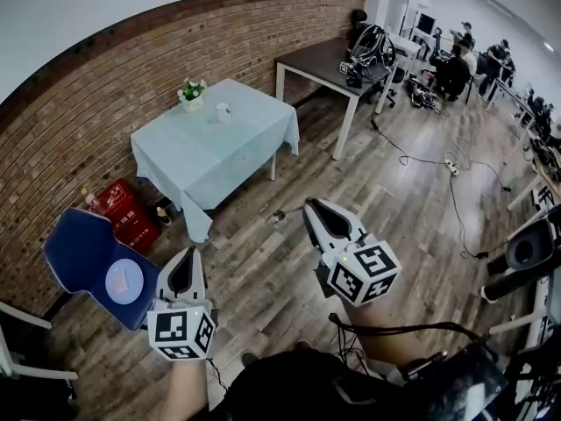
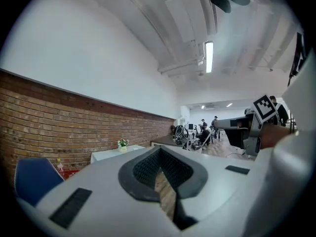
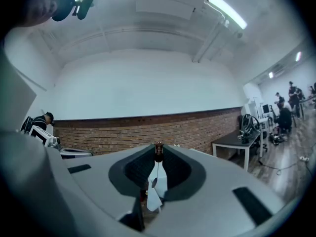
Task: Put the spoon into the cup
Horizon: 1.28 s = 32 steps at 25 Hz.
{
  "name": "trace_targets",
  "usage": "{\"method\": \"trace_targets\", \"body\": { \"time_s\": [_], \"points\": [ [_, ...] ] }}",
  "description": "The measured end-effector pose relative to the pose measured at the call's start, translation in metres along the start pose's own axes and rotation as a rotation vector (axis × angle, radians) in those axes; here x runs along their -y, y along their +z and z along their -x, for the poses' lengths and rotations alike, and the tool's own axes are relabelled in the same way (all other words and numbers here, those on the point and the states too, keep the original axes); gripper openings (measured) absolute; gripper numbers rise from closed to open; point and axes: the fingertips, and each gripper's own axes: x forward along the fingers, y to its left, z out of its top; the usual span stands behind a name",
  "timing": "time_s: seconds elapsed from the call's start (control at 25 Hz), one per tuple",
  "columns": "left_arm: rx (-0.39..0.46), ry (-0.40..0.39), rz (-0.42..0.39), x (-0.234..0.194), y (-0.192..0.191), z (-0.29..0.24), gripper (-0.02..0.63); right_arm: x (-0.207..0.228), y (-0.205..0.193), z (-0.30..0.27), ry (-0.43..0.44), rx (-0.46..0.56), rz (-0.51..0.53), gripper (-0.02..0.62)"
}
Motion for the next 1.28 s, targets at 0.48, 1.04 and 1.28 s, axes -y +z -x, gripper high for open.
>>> {"method": "trace_targets", "body": {
  "time_s": [0.48,1.04,1.28],
  "points": [
    [0.008,-0.033,0.011,-0.025,-0.003,0.006,0.009,-0.022,0.001,-0.013,-0.027,0.020,0.026,0.058],
    [0.019,-0.080,0.020,-0.059,-0.008,0.011,0.009,-0.055,-0.014,-0.033,-0.044,0.002,0.030,0.058],
    [0.010,-0.052,0.013,-0.073,-0.010,-0.012,0.009,-0.041,-0.012,-0.063,-0.027,0.013,0.015,0.058]
  ]
}}
